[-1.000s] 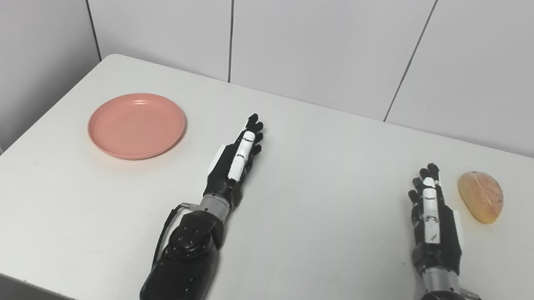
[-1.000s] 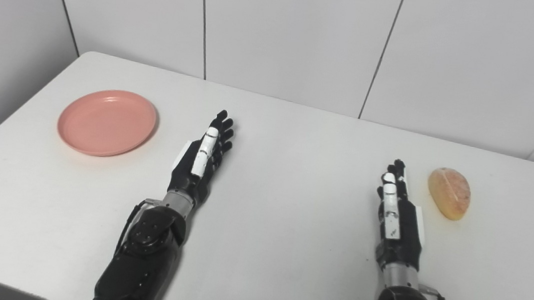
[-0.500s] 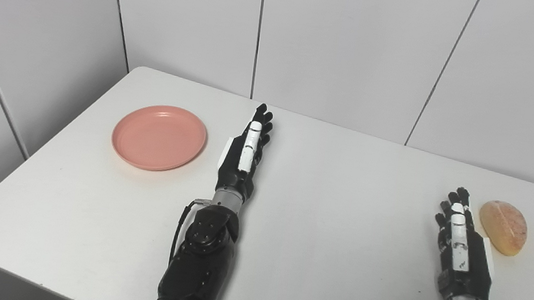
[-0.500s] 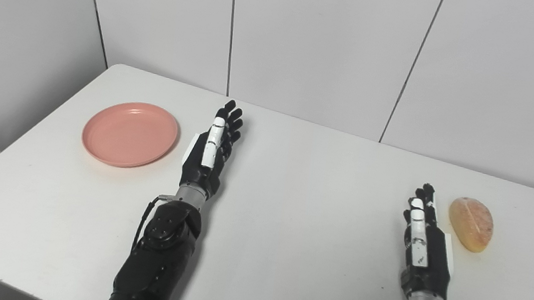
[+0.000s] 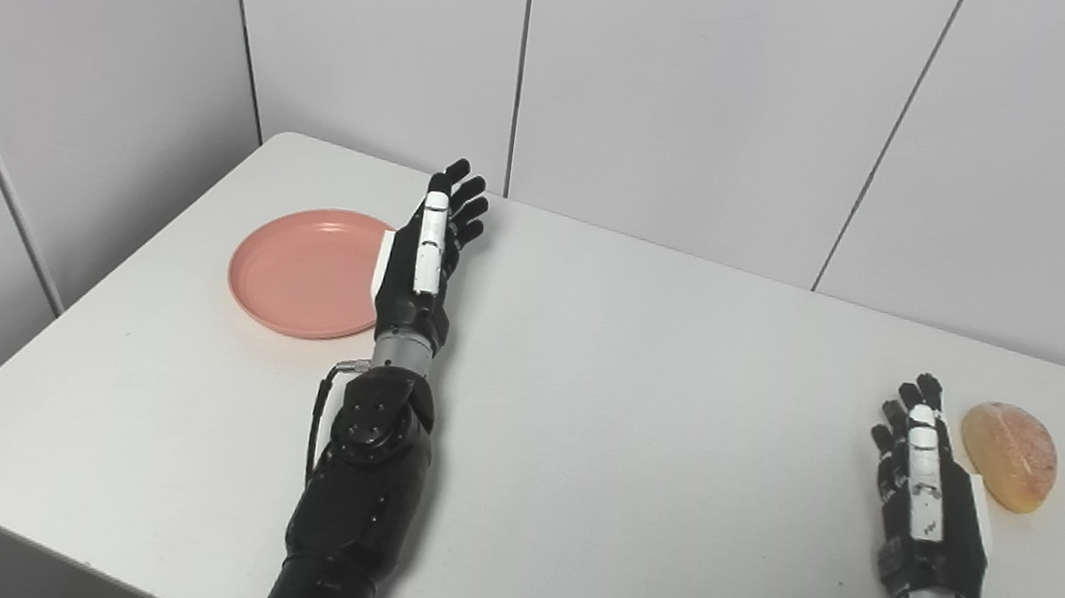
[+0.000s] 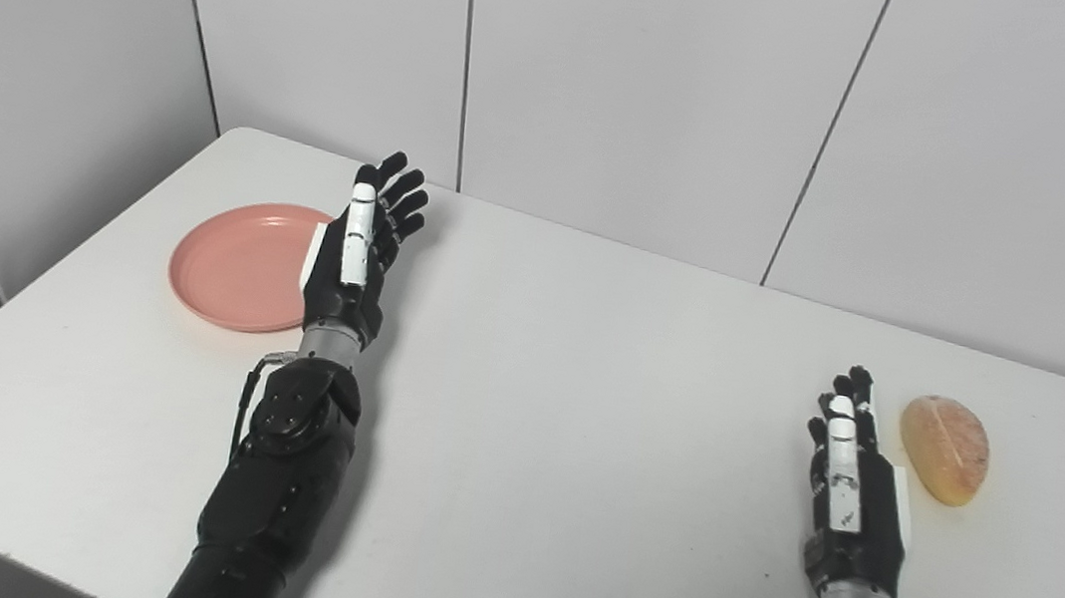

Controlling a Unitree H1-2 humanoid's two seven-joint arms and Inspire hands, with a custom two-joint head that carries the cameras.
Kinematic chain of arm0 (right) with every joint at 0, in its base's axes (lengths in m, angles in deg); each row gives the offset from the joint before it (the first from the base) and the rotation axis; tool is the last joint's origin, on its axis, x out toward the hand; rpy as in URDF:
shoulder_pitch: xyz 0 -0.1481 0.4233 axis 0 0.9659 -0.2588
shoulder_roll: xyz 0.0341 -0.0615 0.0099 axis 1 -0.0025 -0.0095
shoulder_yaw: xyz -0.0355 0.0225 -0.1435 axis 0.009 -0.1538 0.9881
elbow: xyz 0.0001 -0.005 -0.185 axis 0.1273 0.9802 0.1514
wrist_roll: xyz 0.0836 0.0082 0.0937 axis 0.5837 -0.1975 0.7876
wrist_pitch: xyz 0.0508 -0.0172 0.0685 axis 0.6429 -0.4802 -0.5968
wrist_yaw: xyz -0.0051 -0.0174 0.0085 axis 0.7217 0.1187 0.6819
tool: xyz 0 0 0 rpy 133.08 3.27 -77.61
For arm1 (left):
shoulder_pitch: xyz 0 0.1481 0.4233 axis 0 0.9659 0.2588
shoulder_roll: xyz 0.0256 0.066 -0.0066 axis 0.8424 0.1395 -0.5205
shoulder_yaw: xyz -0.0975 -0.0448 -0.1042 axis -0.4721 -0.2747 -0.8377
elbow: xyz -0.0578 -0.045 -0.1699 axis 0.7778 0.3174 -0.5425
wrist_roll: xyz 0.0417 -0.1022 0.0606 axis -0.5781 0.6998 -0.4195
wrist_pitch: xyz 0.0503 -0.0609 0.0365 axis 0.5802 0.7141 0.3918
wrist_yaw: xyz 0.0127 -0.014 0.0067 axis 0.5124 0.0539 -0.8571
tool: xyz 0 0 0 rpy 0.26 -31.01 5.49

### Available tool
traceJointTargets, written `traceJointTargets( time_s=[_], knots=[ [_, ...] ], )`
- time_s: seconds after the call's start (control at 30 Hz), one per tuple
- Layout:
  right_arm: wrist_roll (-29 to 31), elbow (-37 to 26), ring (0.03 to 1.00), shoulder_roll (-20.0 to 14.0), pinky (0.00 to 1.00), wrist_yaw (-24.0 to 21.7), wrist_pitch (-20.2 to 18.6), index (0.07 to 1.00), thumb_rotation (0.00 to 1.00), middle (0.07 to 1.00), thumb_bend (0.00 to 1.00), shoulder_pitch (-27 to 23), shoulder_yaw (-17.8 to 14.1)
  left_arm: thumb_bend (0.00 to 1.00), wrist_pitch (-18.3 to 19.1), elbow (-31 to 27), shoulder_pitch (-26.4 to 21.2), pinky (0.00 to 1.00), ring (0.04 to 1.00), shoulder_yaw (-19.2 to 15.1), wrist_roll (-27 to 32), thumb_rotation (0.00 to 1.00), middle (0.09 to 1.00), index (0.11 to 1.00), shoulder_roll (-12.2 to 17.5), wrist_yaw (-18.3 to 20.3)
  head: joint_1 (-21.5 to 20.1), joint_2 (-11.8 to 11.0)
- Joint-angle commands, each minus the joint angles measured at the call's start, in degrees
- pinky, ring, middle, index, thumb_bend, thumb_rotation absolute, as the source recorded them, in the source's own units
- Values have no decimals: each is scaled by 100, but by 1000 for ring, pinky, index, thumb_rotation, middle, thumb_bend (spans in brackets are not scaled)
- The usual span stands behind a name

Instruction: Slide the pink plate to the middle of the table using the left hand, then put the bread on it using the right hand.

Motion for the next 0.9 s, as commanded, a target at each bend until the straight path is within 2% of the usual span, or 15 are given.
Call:
traceJointTargets(
  time_s=[0.0, 0.2, 0.37, 0.57, 0.87],
  knots=[
    [29, 118, 1000, -23, 1000, -70, 341, 1000, 846, 1000, 641, -58, -39, 582, -213, -141, -344, 830, 830, -67, -66, 1000, 820, 806, 153, -155, 34, 2],
    [38, 114, 1000, -51, 1000, -124, 386, 1000, 840, 1000, 629, -45, -48, 528, -459, -51, -414, 787, 775, -241, -81, 1000, 758, 738, 296, -371, 116, -32],
    [19, 121, 1000, -104, 1000, -145, 352, 1000, 848, 1000, 585, -51, -46, 507, -578, 6, -421, 753, 751, -261, -276, 1000, 739, 723, 474, -558, 233, -81],
    [85, 184, 1000, -141, 1000, -188, 362, 1000, 844, 1000, 631, -62, -84, 527, -482, -79, -391, 740, 740, -397, -255, 1000, 731, 715, 615, -747, 396, -140],
    [75, 252, 1000, -214, 1000, -272, 437, 1000, 873, 1000, 597, -85, -107, 532, -205, -371, -270, 739, 748, -505, -547, 1000, 742, 736, 887, -1134, 604, -194]
  ],
)
